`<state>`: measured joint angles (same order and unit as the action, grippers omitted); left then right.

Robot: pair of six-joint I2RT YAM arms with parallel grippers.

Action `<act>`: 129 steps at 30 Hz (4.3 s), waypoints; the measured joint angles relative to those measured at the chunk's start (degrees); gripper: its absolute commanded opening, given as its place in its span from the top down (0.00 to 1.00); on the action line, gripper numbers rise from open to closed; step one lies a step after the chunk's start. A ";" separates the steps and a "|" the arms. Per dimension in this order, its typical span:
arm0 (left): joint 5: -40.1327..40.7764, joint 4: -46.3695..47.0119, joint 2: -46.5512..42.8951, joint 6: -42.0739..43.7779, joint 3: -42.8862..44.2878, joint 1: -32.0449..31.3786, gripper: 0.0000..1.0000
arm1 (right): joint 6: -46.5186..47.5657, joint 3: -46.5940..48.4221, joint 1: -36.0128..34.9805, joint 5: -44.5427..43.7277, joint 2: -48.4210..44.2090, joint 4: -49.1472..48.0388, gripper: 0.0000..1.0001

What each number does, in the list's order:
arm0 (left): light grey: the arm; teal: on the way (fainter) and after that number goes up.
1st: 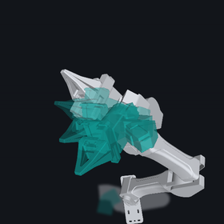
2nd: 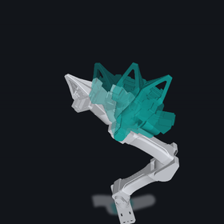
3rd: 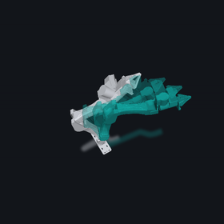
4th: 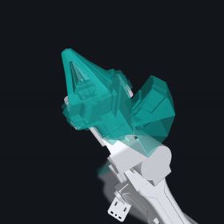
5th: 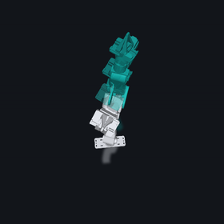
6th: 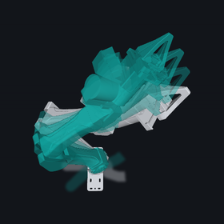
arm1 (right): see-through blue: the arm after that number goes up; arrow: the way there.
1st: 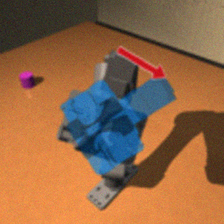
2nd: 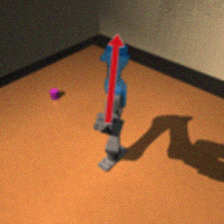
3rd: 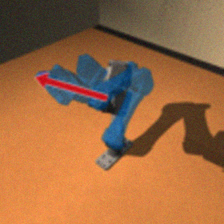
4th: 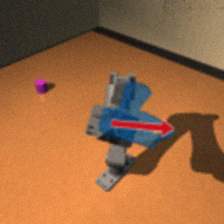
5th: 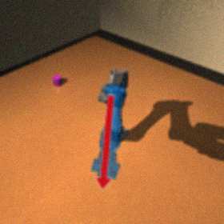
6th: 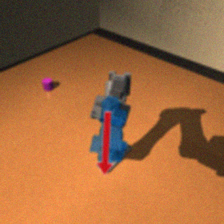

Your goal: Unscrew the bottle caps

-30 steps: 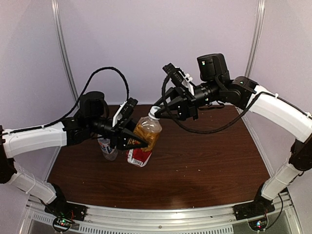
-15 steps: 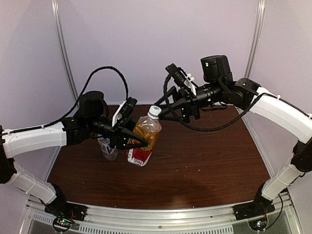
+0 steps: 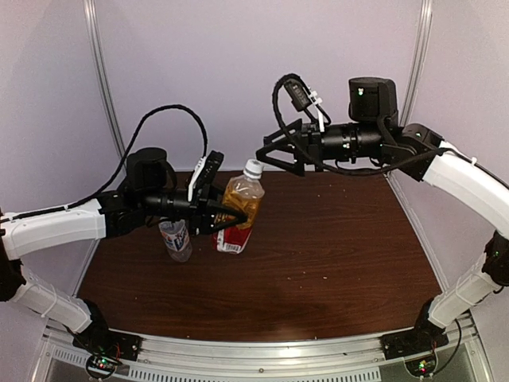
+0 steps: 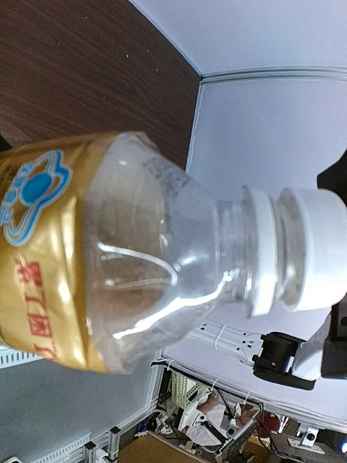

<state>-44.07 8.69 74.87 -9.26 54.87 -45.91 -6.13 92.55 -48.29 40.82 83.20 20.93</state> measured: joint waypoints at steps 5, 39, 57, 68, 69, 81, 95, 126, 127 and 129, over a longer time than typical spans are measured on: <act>3.08 -0.20 0.00 0.04 0.00 0.00 0.61 | -6.36 4.09 -1.79 -8.98 2.27 0.04 0.21; 13.75 -2.80 -1.27 0.46 0.00 0.00 0.61 | -13.57 6.40 -3.87 -15.56 7.78 4.24 0.55; 14.03 -3.93 -1.70 0.61 -0.02 0.07 0.61 | -7.89 4.35 -2.91 -11.32 7.48 1.90 0.86; -11.21 -2.71 -1.31 -2.69 -0.02 0.44 0.61 | 19.74 6.99 -1.44 11.50 6.27 9.99 0.84; -12.66 -2.34 -1.14 -3.21 -0.02 0.42 0.61 | 21.62 8.09 -1.44 12.85 6.71 11.39 0.83; -20.00 -1.03 -0.96 -4.63 -0.02 0.50 0.61 | 28.30 11.10 0.02 19.67 7.89 17.51 0.86; -4.70 -4.61 -9.42 1.31 -0.39 3.28 0.61 | 13.99 -4.59 6.40 5.99 0.87 3.98 0.84; 31.23 -8.72 -18.64 2.69 -8.55 3.50 0.60 | 0.35 -5.29 4.28 -24.26 39.41 -13.75 0.79; 31.26 -8.72 -18.75 2.69 -8.72 3.50 0.60 | 0.33 -4.66 4.26 -24.52 40.04 -13.70 0.79; 31.23 -8.72 -18.95 2.69 -9.14 3.50 0.60 | 0.35 -3.41 4.28 -25.29 41.46 -13.60 0.79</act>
<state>-12.84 -0.03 55.92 -6.57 45.74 -42.41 -5.78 89.14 -44.01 15.53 124.66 7.33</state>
